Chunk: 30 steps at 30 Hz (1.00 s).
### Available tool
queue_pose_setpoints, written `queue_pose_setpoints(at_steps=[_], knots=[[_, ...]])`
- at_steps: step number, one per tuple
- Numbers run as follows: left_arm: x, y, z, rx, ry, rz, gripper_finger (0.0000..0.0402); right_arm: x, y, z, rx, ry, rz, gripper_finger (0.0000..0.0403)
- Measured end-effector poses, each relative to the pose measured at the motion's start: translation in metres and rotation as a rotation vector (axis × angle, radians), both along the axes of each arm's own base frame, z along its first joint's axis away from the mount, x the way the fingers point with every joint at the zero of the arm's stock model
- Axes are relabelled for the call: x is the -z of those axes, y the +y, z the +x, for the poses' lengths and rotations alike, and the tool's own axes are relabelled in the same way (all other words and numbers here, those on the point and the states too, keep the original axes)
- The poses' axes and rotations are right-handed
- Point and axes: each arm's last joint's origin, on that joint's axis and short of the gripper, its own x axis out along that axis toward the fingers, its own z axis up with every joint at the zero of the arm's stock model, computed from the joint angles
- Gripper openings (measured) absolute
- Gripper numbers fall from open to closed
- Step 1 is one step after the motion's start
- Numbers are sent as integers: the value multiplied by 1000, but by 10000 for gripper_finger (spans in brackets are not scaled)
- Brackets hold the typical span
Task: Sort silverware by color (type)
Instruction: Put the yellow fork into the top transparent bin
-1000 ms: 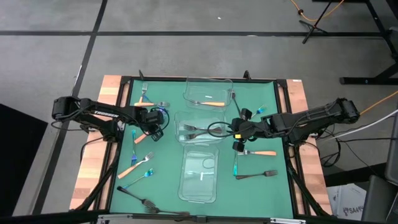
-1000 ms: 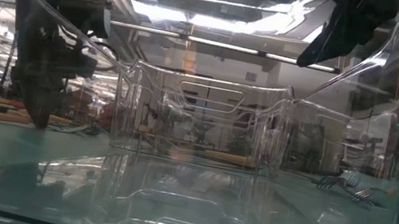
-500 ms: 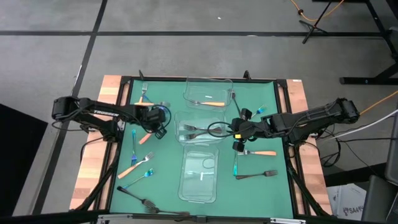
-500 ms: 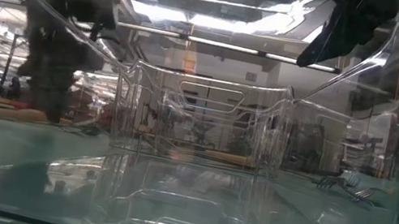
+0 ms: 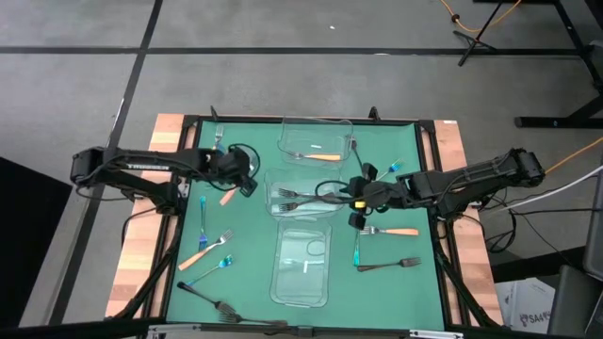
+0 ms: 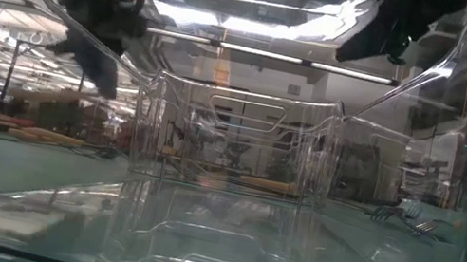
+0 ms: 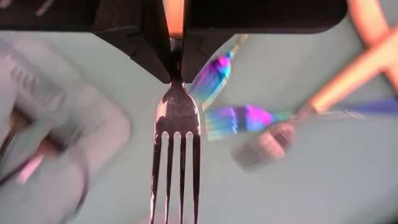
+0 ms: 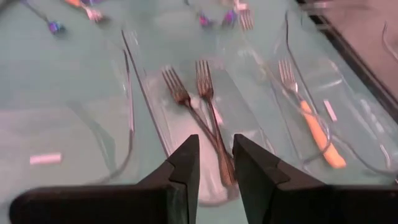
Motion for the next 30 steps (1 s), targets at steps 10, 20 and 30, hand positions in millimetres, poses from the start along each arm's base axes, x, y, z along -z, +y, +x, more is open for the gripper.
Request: queue_pose_setpoints(at_steps=[10, 20, 30], knots=[[-61, 4, 20, -7, -360, 183, 12, -15, 1, 11, 34, -202, 18, 88], [-94, -9, 49, 83, -746, 327, 12, -36, 1, 20, 78, -436, 13, 88], [-92, -24, 75, 129, -888, 353, 12, -37, -12, 31, 60, -501, 54, 94]])
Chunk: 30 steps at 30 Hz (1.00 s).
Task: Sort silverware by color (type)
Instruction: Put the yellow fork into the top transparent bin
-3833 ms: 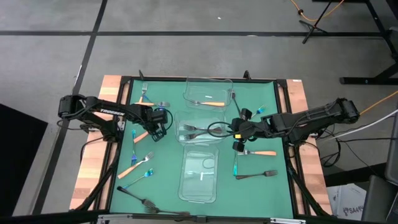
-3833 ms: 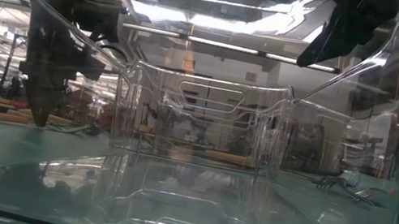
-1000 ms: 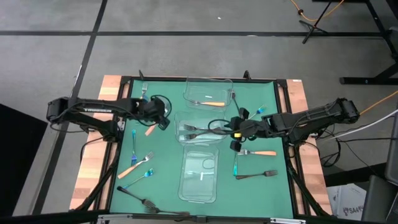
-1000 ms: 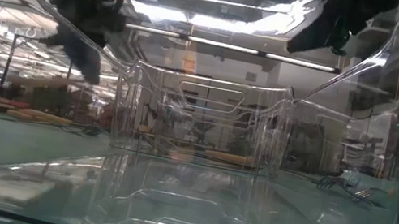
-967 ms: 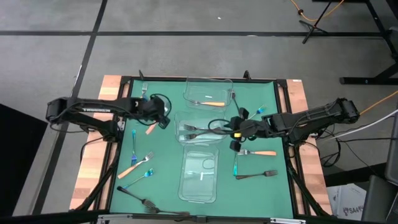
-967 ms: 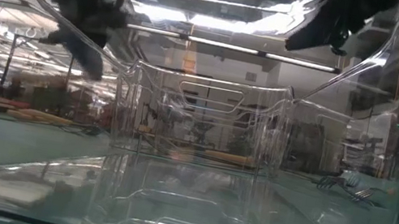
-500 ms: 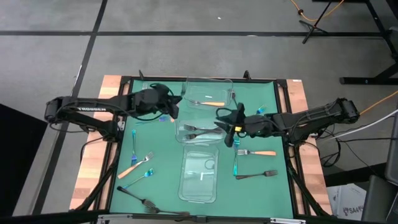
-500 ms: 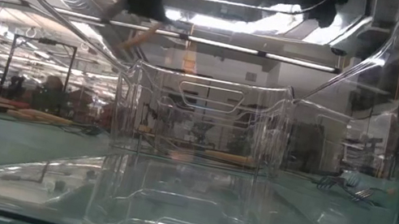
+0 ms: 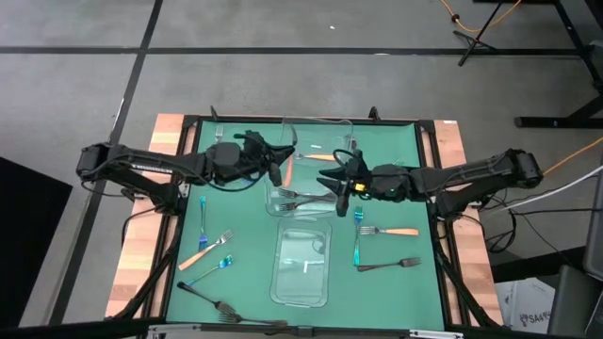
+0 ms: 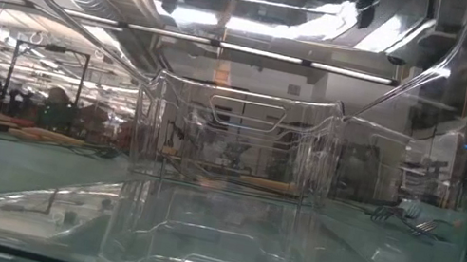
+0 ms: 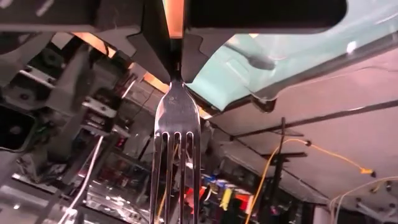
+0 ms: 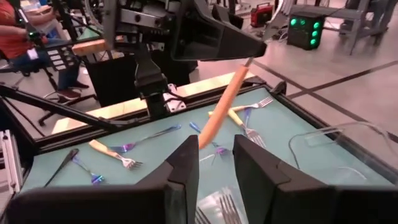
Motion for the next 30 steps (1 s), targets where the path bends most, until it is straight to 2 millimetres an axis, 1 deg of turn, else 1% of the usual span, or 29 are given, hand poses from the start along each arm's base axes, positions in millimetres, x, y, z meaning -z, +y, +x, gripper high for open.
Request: queue_pose_setpoints(at_steps=[2, 7, 9, 14, 17, 24, 30], knots=[[2, -2, 7, 9, -29, 13, 12, 3, -3, 6, -2, -10, 5, 110], [8, -4, 19, 12, -70, 21, 12, 12, -11, 17, 29, -16, 6, 166], [11, -4, 23, 7, -81, 22, 12, 14, -11, 21, 32, -24, 6, 186], [15, -4, 29, 3, -97, 23, 12, 21, -11, 28, 39, -9, -39, 217], [15, -5, 30, 8, -116, 16, 12, 25, -11, 31, 50, 6, -47, 225], [12, -14, 30, 36, -146, 17, 12, 30, -13, 35, 132, -1, -64, 225], [10, -21, 30, 58, -156, 31, 12, 31, -12, 40, 113, -34, -55, 225]])
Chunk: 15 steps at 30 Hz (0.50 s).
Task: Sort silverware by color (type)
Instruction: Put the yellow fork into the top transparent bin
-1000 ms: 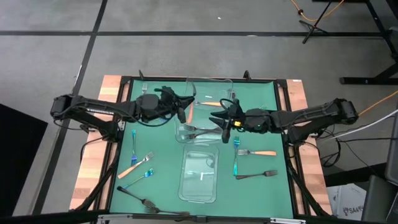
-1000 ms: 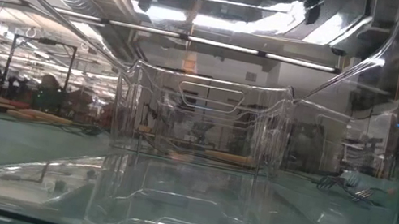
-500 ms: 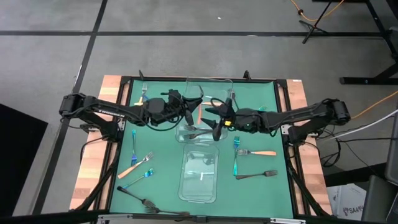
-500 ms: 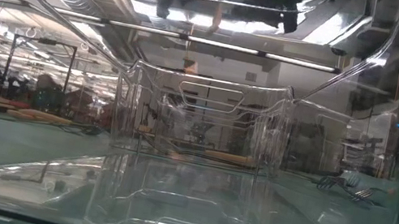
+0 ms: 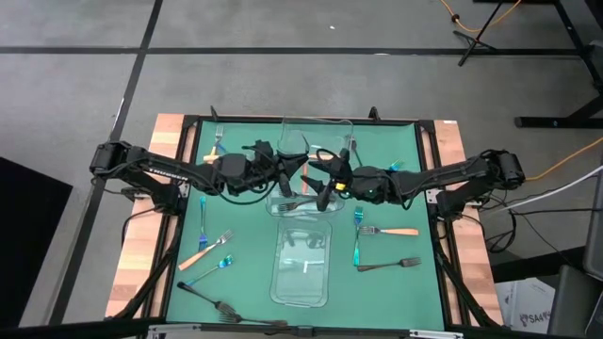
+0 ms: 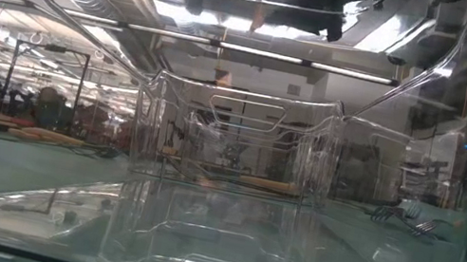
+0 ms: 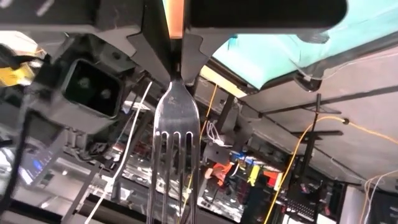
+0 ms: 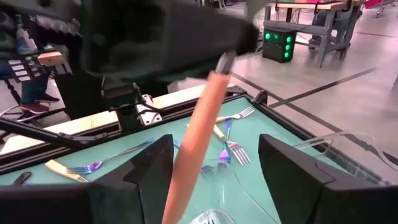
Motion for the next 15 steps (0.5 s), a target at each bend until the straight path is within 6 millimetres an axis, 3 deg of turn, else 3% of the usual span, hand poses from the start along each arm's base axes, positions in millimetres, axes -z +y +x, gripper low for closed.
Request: queue_pose_setpoints(at_steps=[15], knots=[[-2, -2, 0, 0, -18, 4, 12, 9, 1, 8, -15, 0, 6, 209]])
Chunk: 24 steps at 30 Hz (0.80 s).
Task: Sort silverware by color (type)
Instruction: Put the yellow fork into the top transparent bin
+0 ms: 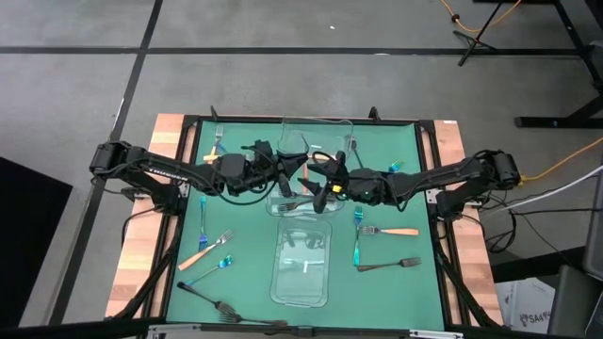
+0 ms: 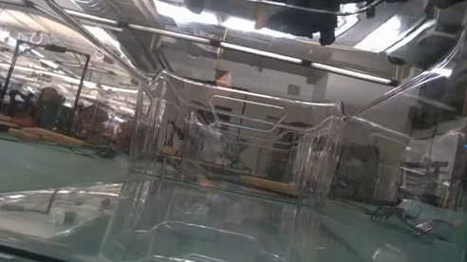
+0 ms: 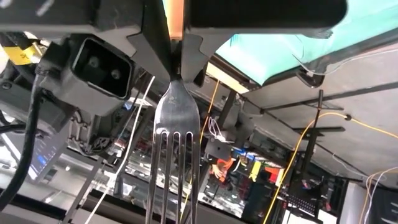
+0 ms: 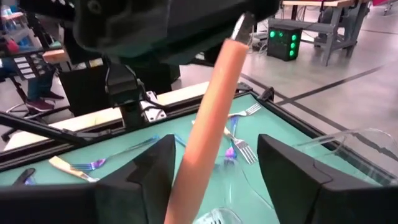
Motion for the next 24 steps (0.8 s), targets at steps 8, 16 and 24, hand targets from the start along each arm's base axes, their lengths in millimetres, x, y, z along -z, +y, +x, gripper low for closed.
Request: queue_pose_setpoints(at_steps=[8, 16, 24], knots=[[0, 0, 0, -5, 4, 1, 14, 3, 0, 2, -3, 4, 0, 105], [1, 0, 0, 6, 13, 2, 21, 4, 0, 2, 3, 13, 0, 13], [1, 0, 0, 15, 16, 2, 23, 4, 0, 2, 2, 16, -1, 14]])
